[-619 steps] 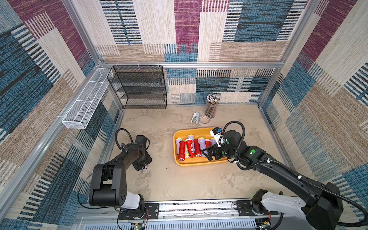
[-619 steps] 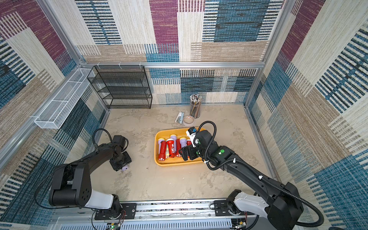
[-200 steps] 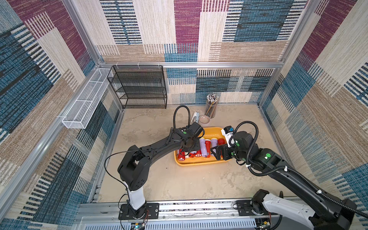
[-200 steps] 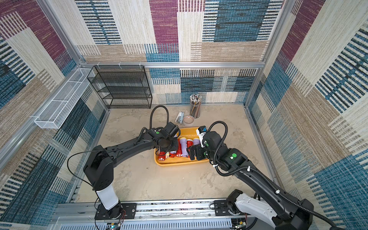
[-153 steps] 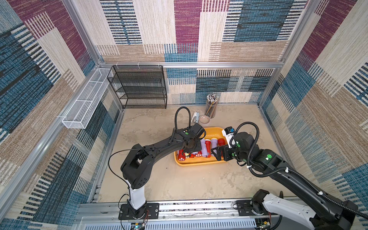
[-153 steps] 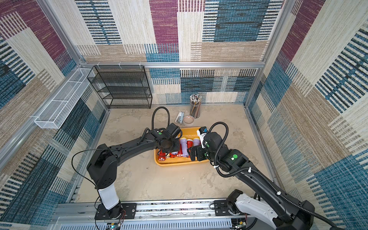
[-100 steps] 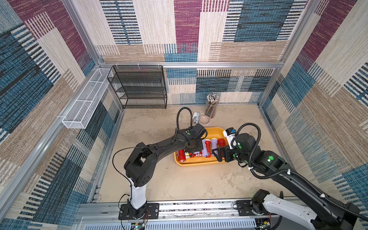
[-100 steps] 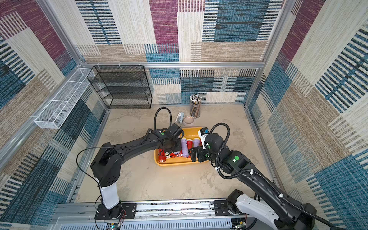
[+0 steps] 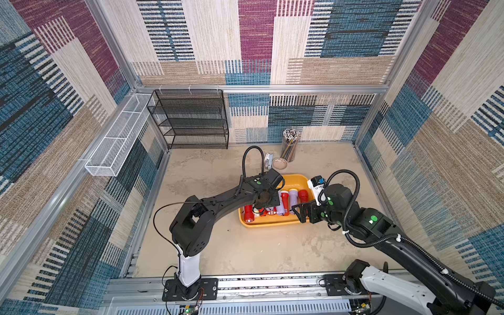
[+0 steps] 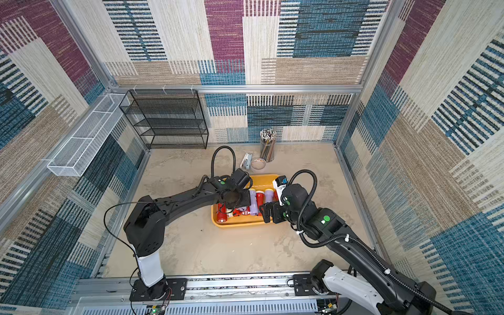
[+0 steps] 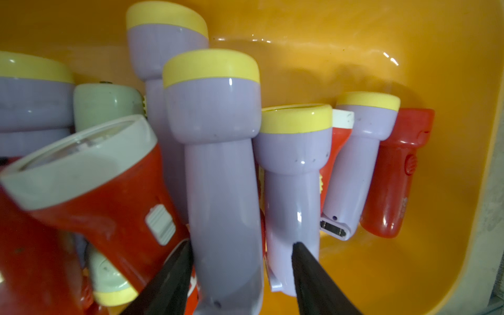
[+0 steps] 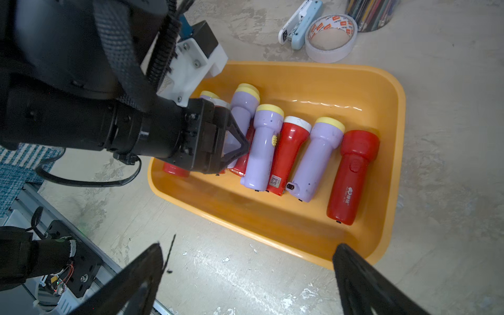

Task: Put the flashlights into the storage boxes
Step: Place the flashlight at the storage box, then reset both arms

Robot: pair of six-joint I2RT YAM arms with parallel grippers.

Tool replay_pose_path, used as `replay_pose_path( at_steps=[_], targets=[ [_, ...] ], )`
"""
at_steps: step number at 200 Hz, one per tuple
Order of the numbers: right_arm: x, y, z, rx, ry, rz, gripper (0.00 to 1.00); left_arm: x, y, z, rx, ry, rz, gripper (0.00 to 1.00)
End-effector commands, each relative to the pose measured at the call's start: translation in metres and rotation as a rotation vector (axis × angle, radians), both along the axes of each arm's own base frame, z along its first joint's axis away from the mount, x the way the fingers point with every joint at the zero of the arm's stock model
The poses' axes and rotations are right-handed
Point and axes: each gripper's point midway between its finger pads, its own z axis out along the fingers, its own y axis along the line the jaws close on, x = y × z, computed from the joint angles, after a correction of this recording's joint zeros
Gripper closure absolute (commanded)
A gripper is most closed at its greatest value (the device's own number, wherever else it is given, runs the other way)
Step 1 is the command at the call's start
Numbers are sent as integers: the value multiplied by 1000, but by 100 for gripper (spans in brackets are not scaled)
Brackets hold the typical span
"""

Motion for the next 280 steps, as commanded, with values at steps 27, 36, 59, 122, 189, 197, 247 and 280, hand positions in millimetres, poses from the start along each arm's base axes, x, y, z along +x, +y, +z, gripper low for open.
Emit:
replay_pose_path(
  at_steps=[27,36,59,122,189,197,247,280],
  targets=[
    [4,2,4,13,-14,-8,0,-10,11,25,16,-40,-6,35],
    [5,3,5,13,-15,-8,0,-12,13,32,12,-54,-9,33],
    [5,3,7,17,-19,-9,0,-17,26,49,17,-93,-15,26],
    [16,8,7,10,-25,-21,0,-24,96,94,158,-299,14,1],
    [53,-7,2,-65,-72,-144,0,-9,199,76,262,-327,192,1],
    [61,-13,-3,-74,-68,-169,0,-6,210,70,283,-328,202,1],
    [105,-67,-44,-116,-35,-357,0,22,247,60,447,-437,202,1],
    [126,-109,-56,-167,-87,-501,0,36,274,63,541,-552,226,1]
  ],
)
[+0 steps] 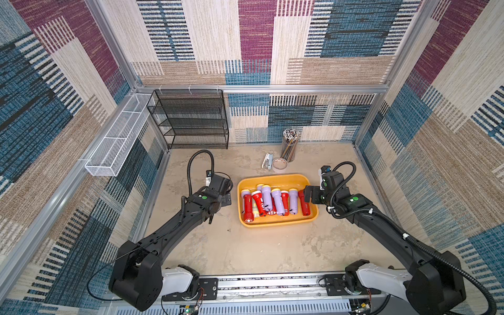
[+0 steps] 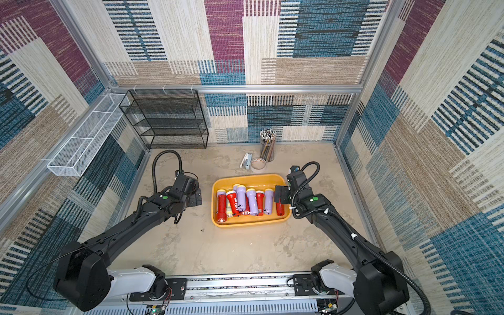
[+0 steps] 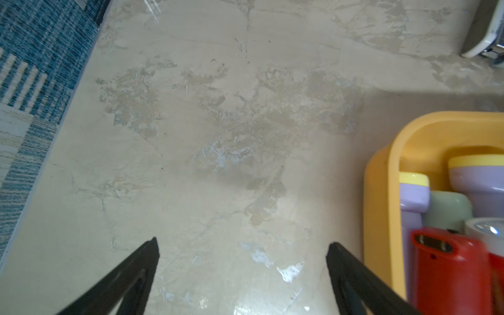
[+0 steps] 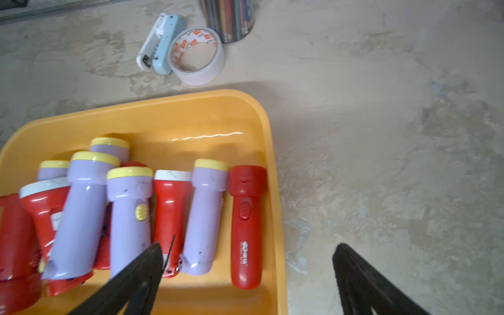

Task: Put the flashlights into the storage boxes
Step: Reset both arms

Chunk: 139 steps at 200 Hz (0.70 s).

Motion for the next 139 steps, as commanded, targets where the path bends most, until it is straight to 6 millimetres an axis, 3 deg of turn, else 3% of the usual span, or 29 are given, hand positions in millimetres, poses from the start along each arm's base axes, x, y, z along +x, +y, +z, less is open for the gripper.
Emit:
replay_pose_path(
  at_steps=[1,21,75,104,139],
  targets=[
    [24,-23,10,-28,-115,-91,0,22,18,20,110,-144,-3,1],
    [32,-49,5,-77,-161,-183,0,26,34,14,167,-192,-10,1],
    [42,-83,-2,-179,-328,-298,0,37,69,2,155,-236,40,1],
    [43,-89,-5,-193,-369,-319,0,38,77,-12,144,-221,40,0],
    [42,-96,-3,-212,-438,-314,0,42,80,-16,144,-266,15,0]
  ],
)
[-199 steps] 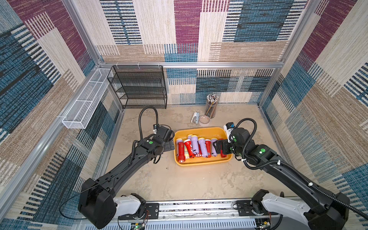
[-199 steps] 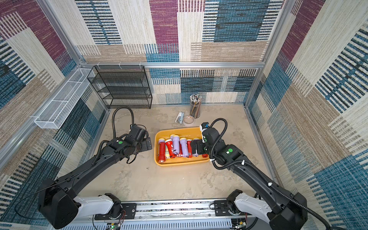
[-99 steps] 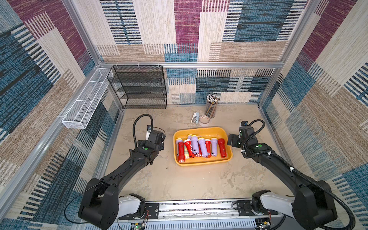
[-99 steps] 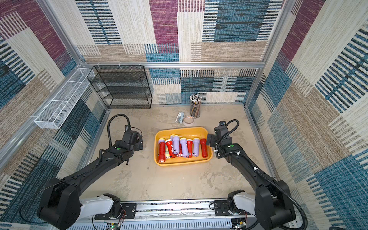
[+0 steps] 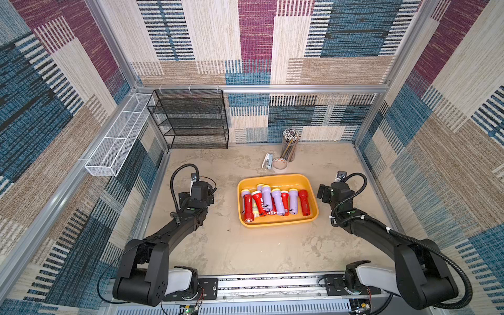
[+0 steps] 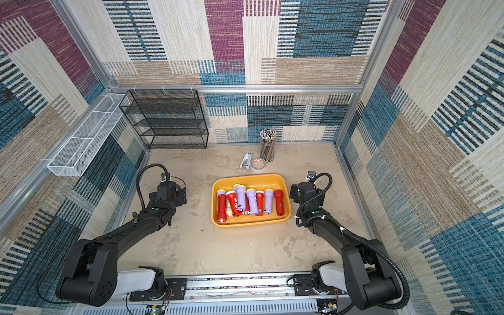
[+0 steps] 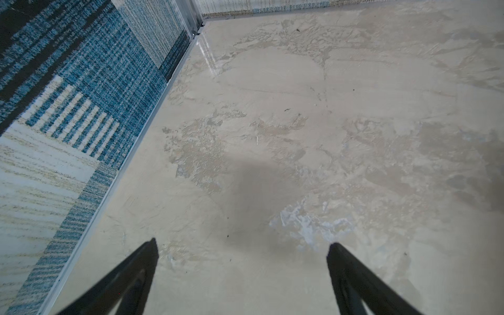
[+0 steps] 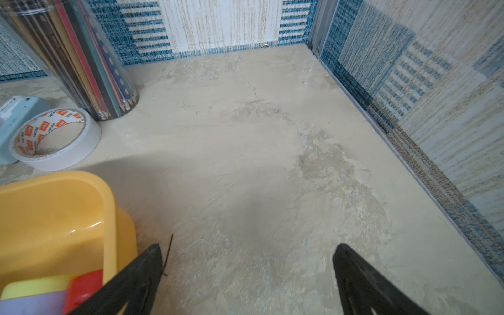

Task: Put the flashlights into the storage boxes
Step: Reset both arms

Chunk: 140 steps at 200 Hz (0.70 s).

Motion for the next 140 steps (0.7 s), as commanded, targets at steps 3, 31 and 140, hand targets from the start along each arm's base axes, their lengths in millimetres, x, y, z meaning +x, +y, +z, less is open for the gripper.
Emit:
replay_pose_path(
  at_steps=[3,31,140],
  targets=[
    [9,-5,24,-19,-137,-7,0,13,-2,9,0,-85,-45,0],
    [6,-11,23,-40,-181,-8,0,15,2,-2,-15,-114,-66,0],
    [44,-15,14,-91,-311,78,0,33,6,-19,-110,-229,-152,1]
  ],
)
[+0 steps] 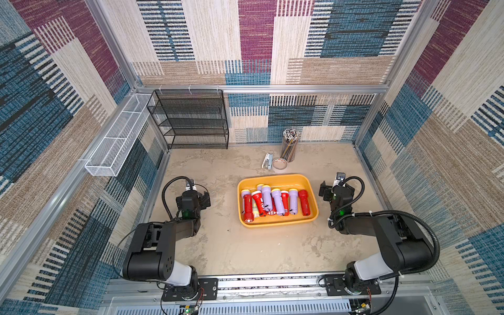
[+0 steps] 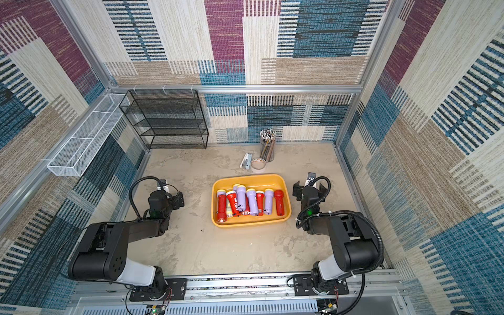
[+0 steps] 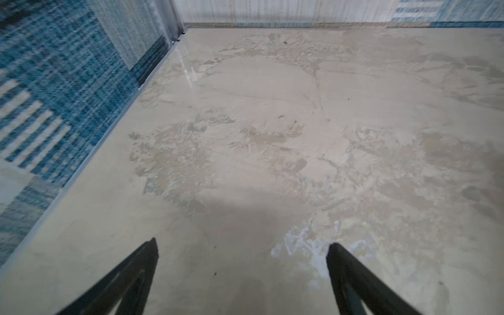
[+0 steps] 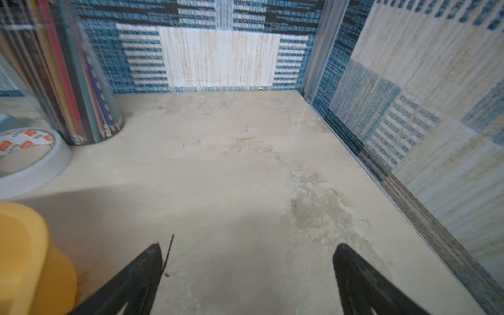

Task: Put the flashlights into the storage boxes
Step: Reset both arms

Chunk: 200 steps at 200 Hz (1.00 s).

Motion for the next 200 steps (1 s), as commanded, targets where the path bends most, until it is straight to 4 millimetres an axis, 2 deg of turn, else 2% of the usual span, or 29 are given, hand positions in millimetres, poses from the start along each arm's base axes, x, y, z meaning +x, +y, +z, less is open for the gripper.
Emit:
replay_pose_path(
  at_steps=[1,49,103,141,200],
  targets=[
    [9,4,23,25,-113,46,0,13,-8,20,-8,-88,-51,1],
    [-14,14,35,33,-210,150,0,17,-12,20,-16,-77,-90,2],
    [-26,24,40,31,-256,238,0,18,-14,18,-50,-69,-121,2],
    [-25,25,29,53,-233,283,0,18,-13,18,-51,-69,-121,2],
    [-23,24,29,57,-234,287,0,19,-13,18,-51,-68,-120,2]
  ],
)
